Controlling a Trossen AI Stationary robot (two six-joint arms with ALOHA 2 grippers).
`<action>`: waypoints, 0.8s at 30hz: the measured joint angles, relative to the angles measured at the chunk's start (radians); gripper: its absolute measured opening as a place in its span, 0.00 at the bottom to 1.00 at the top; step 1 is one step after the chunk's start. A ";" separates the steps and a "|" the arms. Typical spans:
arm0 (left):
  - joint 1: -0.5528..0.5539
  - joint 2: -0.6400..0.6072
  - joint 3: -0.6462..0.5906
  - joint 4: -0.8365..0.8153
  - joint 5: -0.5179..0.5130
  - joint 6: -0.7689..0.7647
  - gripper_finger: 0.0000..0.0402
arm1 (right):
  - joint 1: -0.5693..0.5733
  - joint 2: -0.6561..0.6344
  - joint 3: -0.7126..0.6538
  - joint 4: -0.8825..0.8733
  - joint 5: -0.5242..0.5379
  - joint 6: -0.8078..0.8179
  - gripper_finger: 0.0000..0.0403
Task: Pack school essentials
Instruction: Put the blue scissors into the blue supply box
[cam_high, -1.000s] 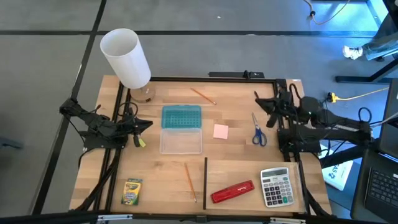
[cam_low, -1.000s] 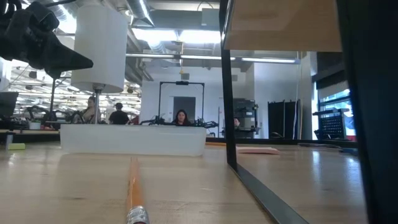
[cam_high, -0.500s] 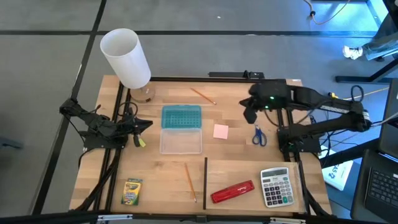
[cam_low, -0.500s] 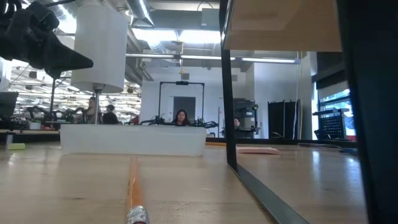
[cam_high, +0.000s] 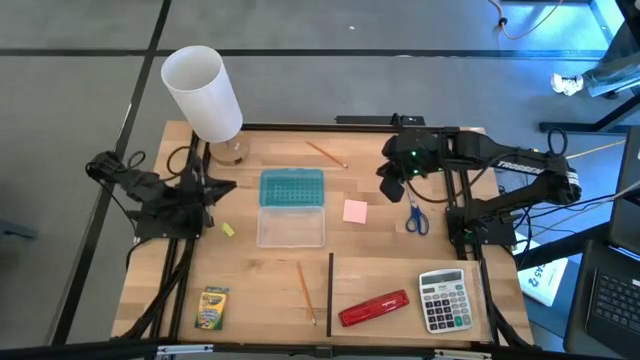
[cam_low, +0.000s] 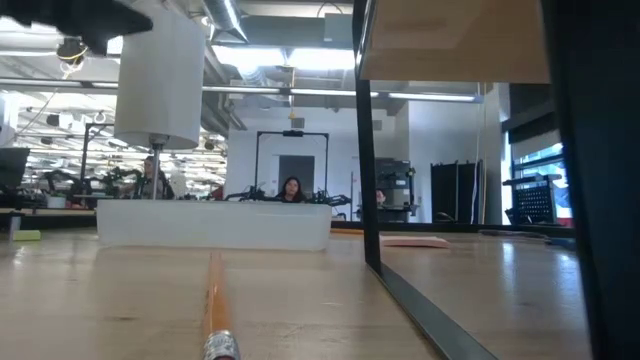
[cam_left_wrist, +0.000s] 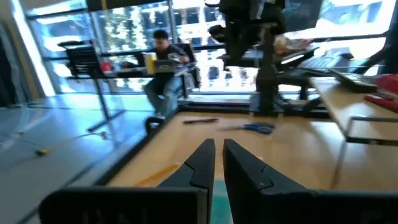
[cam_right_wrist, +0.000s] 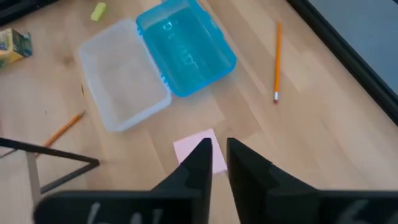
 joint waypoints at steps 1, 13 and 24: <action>0.000 0.032 0.028 -0.004 -0.018 0.010 0.07 | 0.000 -0.001 0.005 -0.019 0.007 0.014 0.15; 0.008 0.457 0.372 -0.205 -0.108 -0.050 0.07 | 0.000 -0.004 0.023 -0.258 0.047 0.375 0.39; 0.166 0.707 0.634 -0.546 0.214 -0.422 0.07 | 0.000 -0.004 0.023 -0.312 -0.006 0.462 0.42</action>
